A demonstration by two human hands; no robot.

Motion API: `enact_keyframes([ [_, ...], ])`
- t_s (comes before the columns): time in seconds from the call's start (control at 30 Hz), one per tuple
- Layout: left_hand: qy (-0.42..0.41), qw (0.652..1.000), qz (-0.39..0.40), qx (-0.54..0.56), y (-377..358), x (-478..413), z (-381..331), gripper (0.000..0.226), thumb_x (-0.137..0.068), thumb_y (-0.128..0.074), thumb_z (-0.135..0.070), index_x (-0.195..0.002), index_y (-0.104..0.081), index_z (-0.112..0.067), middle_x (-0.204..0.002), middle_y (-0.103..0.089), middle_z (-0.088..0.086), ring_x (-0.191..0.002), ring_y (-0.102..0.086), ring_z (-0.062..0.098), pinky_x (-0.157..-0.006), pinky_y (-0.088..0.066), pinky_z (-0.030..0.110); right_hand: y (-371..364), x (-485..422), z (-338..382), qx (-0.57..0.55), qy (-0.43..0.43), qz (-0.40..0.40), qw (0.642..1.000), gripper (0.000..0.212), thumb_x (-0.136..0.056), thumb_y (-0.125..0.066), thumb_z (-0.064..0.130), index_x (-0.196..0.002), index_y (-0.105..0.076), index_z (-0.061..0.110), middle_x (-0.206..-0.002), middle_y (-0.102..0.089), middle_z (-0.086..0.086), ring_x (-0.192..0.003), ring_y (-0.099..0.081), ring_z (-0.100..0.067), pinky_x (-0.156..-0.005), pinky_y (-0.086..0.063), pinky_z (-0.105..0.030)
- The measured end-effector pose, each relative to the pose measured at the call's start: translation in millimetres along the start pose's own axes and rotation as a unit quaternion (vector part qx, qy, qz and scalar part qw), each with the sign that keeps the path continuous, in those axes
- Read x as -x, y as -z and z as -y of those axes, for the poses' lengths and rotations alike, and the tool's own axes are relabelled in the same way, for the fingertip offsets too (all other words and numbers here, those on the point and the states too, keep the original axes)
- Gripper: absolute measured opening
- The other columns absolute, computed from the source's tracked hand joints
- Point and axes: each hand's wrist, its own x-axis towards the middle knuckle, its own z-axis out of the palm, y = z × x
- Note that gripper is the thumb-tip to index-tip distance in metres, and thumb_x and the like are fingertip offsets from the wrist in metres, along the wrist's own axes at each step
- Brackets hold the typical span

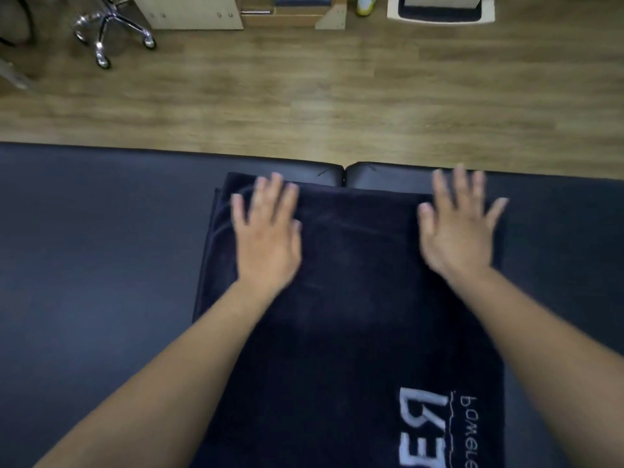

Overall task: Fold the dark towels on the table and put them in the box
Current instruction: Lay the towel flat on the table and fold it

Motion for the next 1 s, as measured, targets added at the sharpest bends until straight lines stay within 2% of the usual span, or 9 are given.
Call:
enact_keyframes([
  [0.07, -0.165, 0.981, 0.099, 0.002, -7.3, 16.5, -33.7, 0.059, -0.093, -0.039, -0.037, -0.148, -0.044, -0.017, -0.160, -0.033, 0.010, -0.150, -0.023, 0.030, -0.118, -0.015, 0.060, -18.6, 35.3, 47.9, 0.000, 0.143, -0.010, 0.990, 0.059, -0.097, -0.028, 0.037, -0.153, -0.030, 0.019, -0.162, -0.024, -0.011, -0.151, -0.014, -0.035, -0.114, -0.012, -0.068],
  [0.13, -0.187, 0.969, 0.162, -0.020, -16.4, 25.9, -37.7, 0.063, -0.096, -0.033, -0.049, -0.153, -0.037, -0.024, -0.163, -0.027, 0.005, -0.153, -0.014, 0.027, -0.121, -0.008, 0.058, -38.3, 62.7, 70.0, 0.028, 0.219, 0.039, 0.975, 0.058, -0.098, -0.025, 0.039, -0.154, -0.029, 0.022, -0.162, -0.026, -0.008, -0.152, -0.014, -0.029, -0.118, -0.012, -0.063],
  [0.23, -0.024, 0.986, 0.157, -0.045, -15.2, 7.1, -0.6, 0.071, -0.094, -0.027, -0.066, -0.156, -0.022, -0.035, -0.167, -0.010, 0.001, -0.154, -0.004, 0.027, -0.119, 0.001, 0.061, -35.5, 42.9, 40.4, 0.033, 0.153, 0.042, 0.987, 0.062, -0.096, -0.025, 0.051, -0.154, -0.028, 0.028, -0.164, -0.021, -0.004, -0.152, -0.012, -0.027, -0.120, -0.005, -0.058],
  [0.4, 0.210, 0.961, 0.181, 0.029, 11.5, -24.1, 58.0, 0.069, -0.101, -0.029, -0.058, -0.159, -0.012, -0.026, -0.167, 0.003, -0.005, -0.154, 0.006, 0.019, -0.119, -0.001, 0.062, -9.9, 6.9, -39.8, 0.014, -0.035, 0.054, 0.998, 0.060, -0.100, -0.020, 0.053, -0.157, -0.018, 0.031, -0.166, -0.006, 0.001, -0.153, 0.003, -0.021, -0.119, 0.000, -0.060],
  [0.5, 0.287, 0.947, 0.069, 0.125, 29.2, -30.9, 62.5, 0.067, -0.095, -0.059, -0.042, -0.148, -0.036, -0.009, -0.160, -0.026, 0.010, -0.146, -0.027, 0.025, -0.118, -0.024, 0.045, 5.4, 0.6, -59.3, -0.070, -0.042, 0.046, 0.996, 0.049, -0.101, -0.041, 0.044, -0.145, -0.044, 0.024, -0.163, -0.023, -0.001, -0.152, -0.010, -0.020, -0.118, -0.007, -0.059],
  [0.6, 0.366, 0.911, 0.048, 0.185, 34.2, -32.6, 65.1, 0.053, -0.085, -0.074, -0.036, -0.126, -0.057, -0.006, -0.128, -0.058, 0.013, -0.121, -0.053, 0.029, -0.099, -0.042, 0.035, 24.5, -10.4, -62.7, -0.121, -0.022, 0.023, 0.992, 0.023, -0.093, -0.061, 0.032, -0.109, -0.065, 0.016, -0.135, -0.057, -0.010, -0.131, -0.044, -0.033, -0.109, -0.035, -0.052],
  [0.7, 0.403, 0.889, 0.082, 0.199, 32.7, -38.0, 75.1, 0.026, -0.083, -0.075, -0.036, -0.100, -0.068, -0.017, -0.105, -0.070, 0.006, -0.104, -0.064, 0.028, -0.091, -0.052, 0.037, 46.7, -19.8, -56.1, -0.136, -0.011, 0.048, 0.989, 0.011, -0.092, -0.065, 0.023, -0.098, -0.065, 0.014, -0.100, -0.066, -0.009, -0.105, -0.058, -0.034, -0.086, -0.042, -0.036],
  [0.83, 0.413, 0.875, 0.008, 0.253, 34.7, -40.9, 98.1, 0.014, -0.088, -0.069, -0.028, -0.081, -0.069, -0.016, -0.080, -0.067, 0.000, -0.085, -0.064, 0.022, -0.080, -0.052, 0.033, 45.3, -30.5, -54.5, -0.163, -0.016, 0.007, 0.986, 0.006, -0.091, -0.066, 0.016, -0.096, -0.064, 0.014, -0.102, -0.062, -0.009, -0.096, -0.056, -0.022, -0.084, -0.037, -0.029],
  [1.0, 0.376, 0.897, -0.008, 0.231, 39.1, -26.5, 98.8, 0.031, -0.097, -0.058, -0.020, -0.127, -0.058, -0.013, -0.125, -0.061, 0.007, -0.114, -0.059, 0.023, -0.098, -0.042, 0.029, 30.5, -16.7, -48.8, -0.273, -0.135, -0.074, 0.950, 0.036, -0.090, -0.066, 0.027, -0.125, -0.057, 0.023, -0.127, -0.055, -0.007, -0.122, -0.051, -0.023, -0.105, -0.039, -0.034],
])
